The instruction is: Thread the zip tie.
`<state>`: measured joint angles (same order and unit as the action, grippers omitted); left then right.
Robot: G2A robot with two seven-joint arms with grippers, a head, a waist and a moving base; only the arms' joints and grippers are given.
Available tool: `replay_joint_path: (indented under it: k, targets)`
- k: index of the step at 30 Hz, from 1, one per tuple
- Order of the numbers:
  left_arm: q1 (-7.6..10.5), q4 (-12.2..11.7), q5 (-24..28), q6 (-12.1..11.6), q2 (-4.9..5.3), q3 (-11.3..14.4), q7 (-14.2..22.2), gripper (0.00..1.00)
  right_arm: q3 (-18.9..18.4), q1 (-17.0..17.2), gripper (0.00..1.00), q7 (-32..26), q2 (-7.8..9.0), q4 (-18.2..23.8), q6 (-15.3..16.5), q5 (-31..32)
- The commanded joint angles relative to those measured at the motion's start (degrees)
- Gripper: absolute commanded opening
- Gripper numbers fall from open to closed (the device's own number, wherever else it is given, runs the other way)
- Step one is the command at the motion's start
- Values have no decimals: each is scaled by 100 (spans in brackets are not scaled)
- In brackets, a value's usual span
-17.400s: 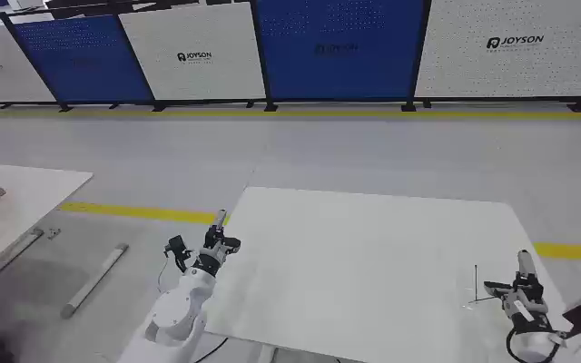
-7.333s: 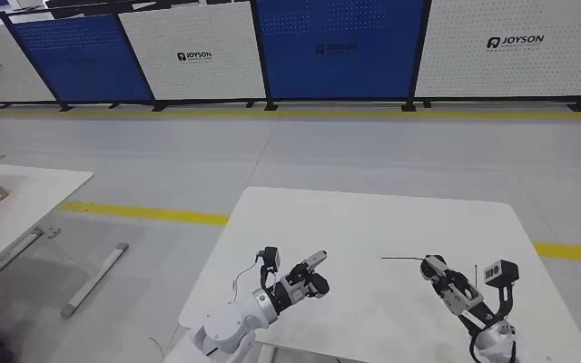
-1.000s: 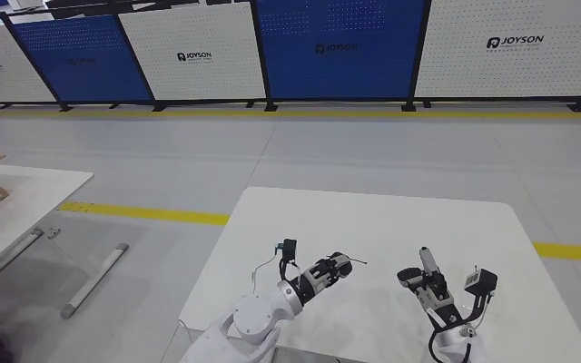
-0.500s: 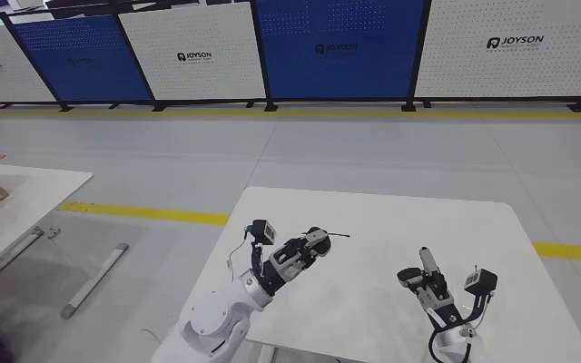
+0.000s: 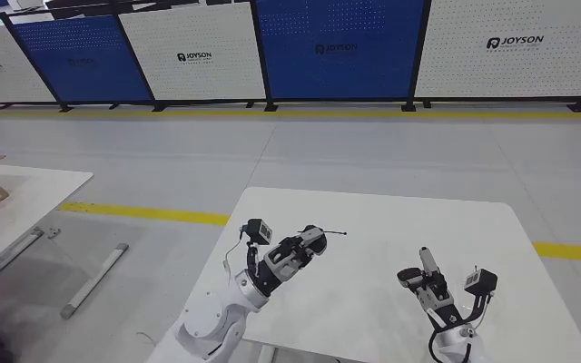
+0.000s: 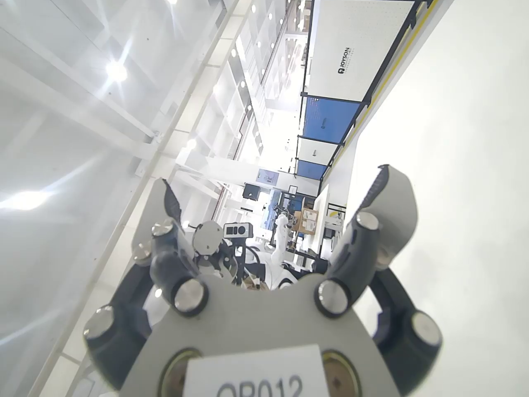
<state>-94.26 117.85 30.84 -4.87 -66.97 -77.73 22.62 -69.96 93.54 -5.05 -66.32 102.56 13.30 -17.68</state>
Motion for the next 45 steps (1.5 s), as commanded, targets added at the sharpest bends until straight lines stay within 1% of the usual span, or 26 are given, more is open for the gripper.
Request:
replay_joint_path:
  k: [1,2,4,6,8,10,11,12,13,16,18,20,22,23,25,27,29,30,31,44,45]
  targets:
    - [-4,96,375,-161,-1,-106,141,0,0,0,100,0,0,0,0,0]
    - [-38,156,551,-251,3,-190,247,0,0,0,100,0,0,0,0,0]
    - [-107,244,681,-351,13,-321,350,0,0,0,100,0,0,0,0,0]
    - [-172,315,757,-338,24,-405,455,0,0,0,100,0,0,0,0,0]
    - [-199,343,729,-302,31,-442,495,0,0,0,100,0,0,0,0,0]
    - [-209,314,537,-176,43,-433,517,0,0,0,100,0,0,0,0,0]
    - [-204,277,405,-71,49,-406,523,0,0,0,100,0,0,0,0,0]
    - [-186,243,273,55,56,-370,522,0,0,0,100,0,0,0,0,0]
    - [-157,169,109,273,63,-316,494,0,0,0,100,0,0,0,0,0]
    - [-40,-6,-345,585,75,-137,449,0,0,0,100,0,0,0,0,0]
    - [14,-138,-544,740,81,-51,445,0,0,0,100,0,0,0,0,0]
    - [59,-281,-741,837,85,46,409,0,0,0,100,0,0,0,0,0]
    - [93,-420,-923,933,94,125,453,0,0,0,100,0,0,0,0,0]
    - [108,-518,-1085,964,100,164,440,0,0,0,100,0,0,0,0,0]
    - [116,-659,-1329,990,105,244,370,0,0,0,100,0,0,0,0,0]
    - [138,-782,-1399,979,100,317,270,0,0,0,100,0,0,0,0,0]
    - [170,-844,-1506,958,96,348,128,0,0,0,100,0,0,0,0,0]
    - [169,-853,-1475,911,89,383,62,0,0,0,100,0,0,0,0,0]
    - [167,-843,-1358,861,83,397,70,0,0,0,100,0,0,0,0,0]
    - [167,-843,-1358,861,83,397,70,0,0,0,100,0,0,0,0,0]
    - [190,-798,-1341,797,78,397,20,0,0,0,100,0,0,0,0,0]
